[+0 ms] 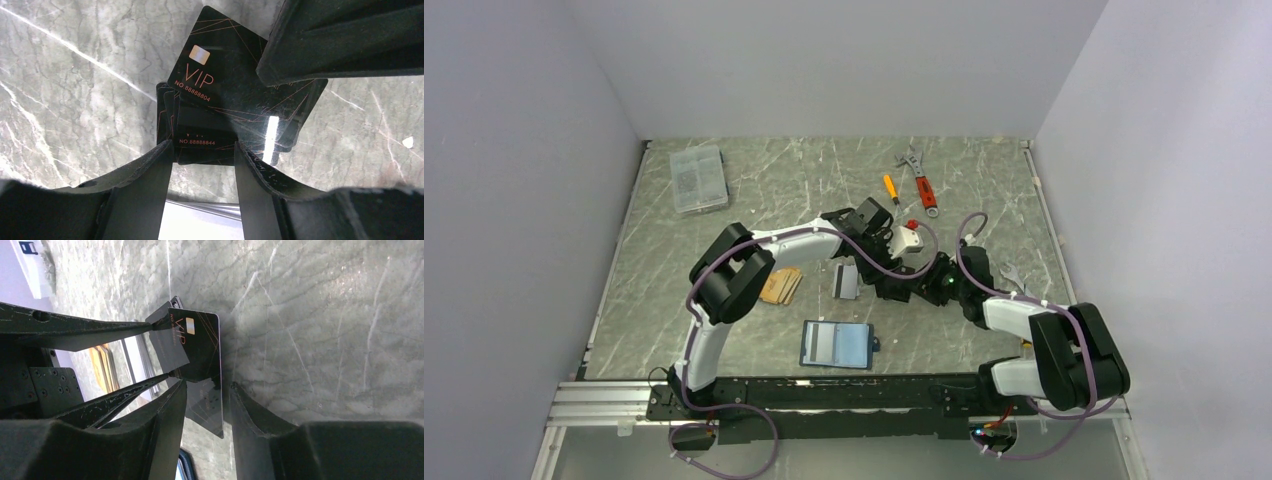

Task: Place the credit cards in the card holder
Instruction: Pick up the credit card from the center of the board.

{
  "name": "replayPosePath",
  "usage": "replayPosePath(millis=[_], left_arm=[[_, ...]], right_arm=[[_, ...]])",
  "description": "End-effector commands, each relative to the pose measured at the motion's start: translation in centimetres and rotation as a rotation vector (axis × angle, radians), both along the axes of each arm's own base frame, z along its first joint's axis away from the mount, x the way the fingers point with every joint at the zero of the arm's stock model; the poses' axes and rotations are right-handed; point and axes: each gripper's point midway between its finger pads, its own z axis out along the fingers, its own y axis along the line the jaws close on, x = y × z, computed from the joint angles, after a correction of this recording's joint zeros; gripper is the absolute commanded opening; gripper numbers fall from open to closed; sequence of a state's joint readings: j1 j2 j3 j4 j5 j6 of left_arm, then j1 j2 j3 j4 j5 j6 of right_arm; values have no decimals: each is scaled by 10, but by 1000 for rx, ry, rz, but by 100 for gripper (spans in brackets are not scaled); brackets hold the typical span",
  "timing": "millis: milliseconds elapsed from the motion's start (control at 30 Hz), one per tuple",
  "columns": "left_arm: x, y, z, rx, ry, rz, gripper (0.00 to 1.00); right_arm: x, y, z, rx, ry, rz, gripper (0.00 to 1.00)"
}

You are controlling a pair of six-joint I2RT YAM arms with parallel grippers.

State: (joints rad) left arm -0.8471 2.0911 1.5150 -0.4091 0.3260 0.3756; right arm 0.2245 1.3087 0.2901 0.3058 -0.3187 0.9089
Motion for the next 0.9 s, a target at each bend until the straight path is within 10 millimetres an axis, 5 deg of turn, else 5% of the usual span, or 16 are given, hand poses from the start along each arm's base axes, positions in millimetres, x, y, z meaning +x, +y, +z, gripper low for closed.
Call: replayPosePath(millis=[0, 500, 867], left_arm=[[8, 10, -3, 36, 1, 34, 54], [9, 11, -5, 37, -11, 21, 52], [10, 12, -7, 40, -15, 21, 52]], right_arm=[[-13, -20, -26, -120, 95, -32, 42], [20, -19, -33, -127, 73, -41, 42], [-1, -20, -56, -110, 134, -52, 17]])
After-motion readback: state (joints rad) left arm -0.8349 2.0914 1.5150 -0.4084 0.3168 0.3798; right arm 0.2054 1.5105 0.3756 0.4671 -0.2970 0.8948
